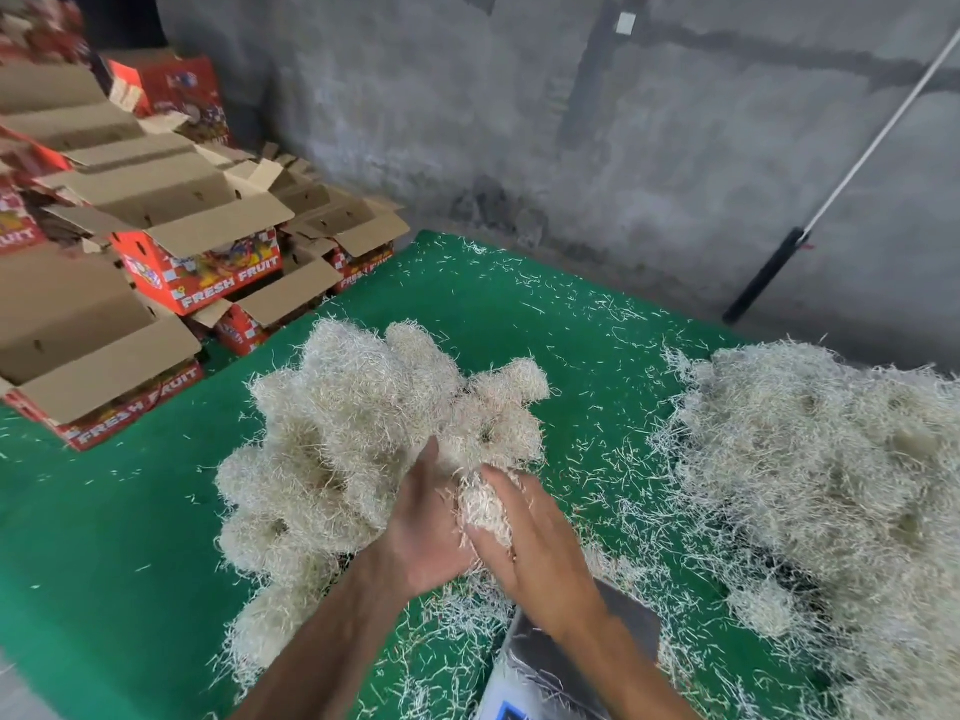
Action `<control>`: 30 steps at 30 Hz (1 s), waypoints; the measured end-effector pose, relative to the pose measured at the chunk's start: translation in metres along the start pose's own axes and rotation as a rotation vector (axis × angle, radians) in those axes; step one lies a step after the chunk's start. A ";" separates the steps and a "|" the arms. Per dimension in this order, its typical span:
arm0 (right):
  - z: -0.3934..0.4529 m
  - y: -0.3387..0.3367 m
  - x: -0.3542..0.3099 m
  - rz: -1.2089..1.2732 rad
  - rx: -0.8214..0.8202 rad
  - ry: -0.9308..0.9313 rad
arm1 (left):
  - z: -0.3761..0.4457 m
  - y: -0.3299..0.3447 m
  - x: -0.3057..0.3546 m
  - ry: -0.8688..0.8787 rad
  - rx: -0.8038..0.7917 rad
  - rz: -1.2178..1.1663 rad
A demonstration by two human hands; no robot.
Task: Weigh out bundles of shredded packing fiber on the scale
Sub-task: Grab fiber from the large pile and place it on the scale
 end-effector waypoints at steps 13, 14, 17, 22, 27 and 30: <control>0.096 -0.046 0.054 0.035 0.275 0.258 | 0.012 -0.044 0.009 0.187 0.071 -0.031; 0.077 -0.031 0.062 0.063 0.261 0.277 | 0.017 -0.038 0.004 0.190 0.065 0.006; 0.021 -0.003 0.088 0.123 0.239 0.385 | 0.031 -0.008 -0.011 0.188 0.042 0.146; -0.067 -0.025 0.139 0.091 0.372 0.560 | 0.078 0.063 -0.051 0.233 0.031 0.694; -0.173 -0.062 0.209 0.028 0.445 0.784 | 0.112 0.160 -0.114 0.394 -0.162 1.139; -0.224 -0.079 0.249 0.012 0.488 0.893 | 0.133 0.214 -0.161 0.360 -0.256 1.311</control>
Point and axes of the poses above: each hand's wrist, its own z-axis towards the middle knuckle, its own y-axis out of the palm, x = y × z, the point moved 7 cm from there along z, towards the middle knuckle, and after that the axes turned 4 degrees about -y, right-handed, at the moved point
